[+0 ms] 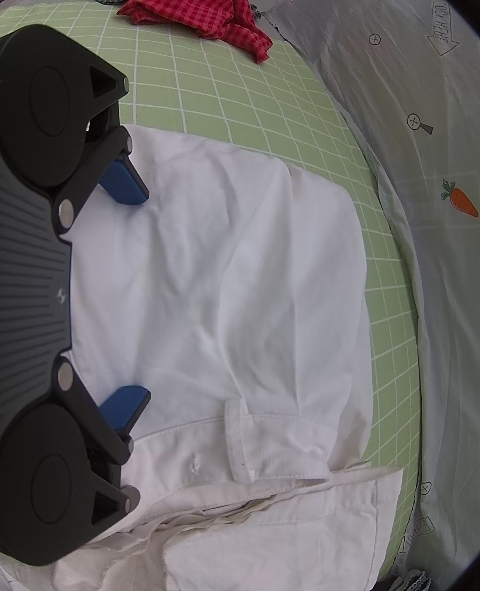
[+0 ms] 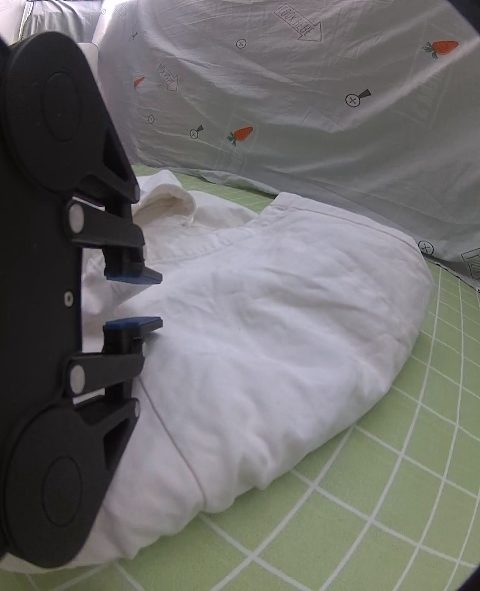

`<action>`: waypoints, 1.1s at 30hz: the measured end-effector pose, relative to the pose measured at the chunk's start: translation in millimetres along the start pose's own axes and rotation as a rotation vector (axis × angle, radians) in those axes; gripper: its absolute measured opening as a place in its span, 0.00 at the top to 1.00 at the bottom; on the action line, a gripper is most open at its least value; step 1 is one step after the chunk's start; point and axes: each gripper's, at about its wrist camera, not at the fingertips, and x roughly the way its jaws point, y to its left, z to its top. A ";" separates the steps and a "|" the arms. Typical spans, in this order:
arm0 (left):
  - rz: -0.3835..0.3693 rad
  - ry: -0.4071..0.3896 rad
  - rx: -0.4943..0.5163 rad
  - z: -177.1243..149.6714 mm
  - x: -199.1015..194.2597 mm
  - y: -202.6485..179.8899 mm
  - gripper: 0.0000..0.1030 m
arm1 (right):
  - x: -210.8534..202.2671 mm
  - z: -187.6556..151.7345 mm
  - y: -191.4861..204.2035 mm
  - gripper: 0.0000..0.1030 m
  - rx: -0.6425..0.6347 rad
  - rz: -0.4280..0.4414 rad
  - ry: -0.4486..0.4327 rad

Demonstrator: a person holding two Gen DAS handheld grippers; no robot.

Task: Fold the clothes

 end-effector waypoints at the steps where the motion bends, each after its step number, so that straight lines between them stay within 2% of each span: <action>1: -0.006 -0.003 0.002 -1.8 -2.5 1.5 0.00 | 1.7 -2.0 0.0 0.84 -0.002 -0.006 0.008; 4: -0.025 -0.010 0.009 -7.4 -10.0 6.0 0.00 | 9.2 -8.5 1.7 0.83 -0.003 -0.008 0.053; 9: -0.059 -0.031 -0.009 -21.4 -30.3 24.4 0.00 | 18.6 -24.2 11.7 0.82 -0.003 0.037 0.107; 12: -0.086 -0.036 -0.018 -30.4 -39.4 38.5 0.00 | 14.7 -38.7 15.8 0.80 -0.023 0.070 0.114; 16: -0.108 -0.041 0.018 -39.7 -41.6 47.2 0.00 | 8.4 -57.2 19.4 0.78 -0.048 0.061 0.101; 21: -0.141 -0.055 0.072 -46.6 -41.8 54.1 0.00 | 8.8 -83.4 34.7 0.77 -0.168 -0.053 0.058; 26: -0.190 -0.026 0.048 -46.9 -32.6 61.0 0.00 | 13.8 -104.7 59.6 0.76 -0.385 -0.195 0.013; 30: -0.194 -0.020 0.043 -47.0 -29.5 61.3 0.00 | 13.3 -118.1 77.0 0.73 -0.531 -0.286 -0.027; 31: -0.189 -0.022 0.043 -47.5 -29.5 60.8 0.00 | 9.4 -119.1 79.3 0.70 -0.551 -0.293 -0.042; 33: -0.178 -0.024 0.043 -48.5 -29.6 59.4 0.00 | -1.4 -119.7 83.7 0.45 -0.588 -0.337 -0.103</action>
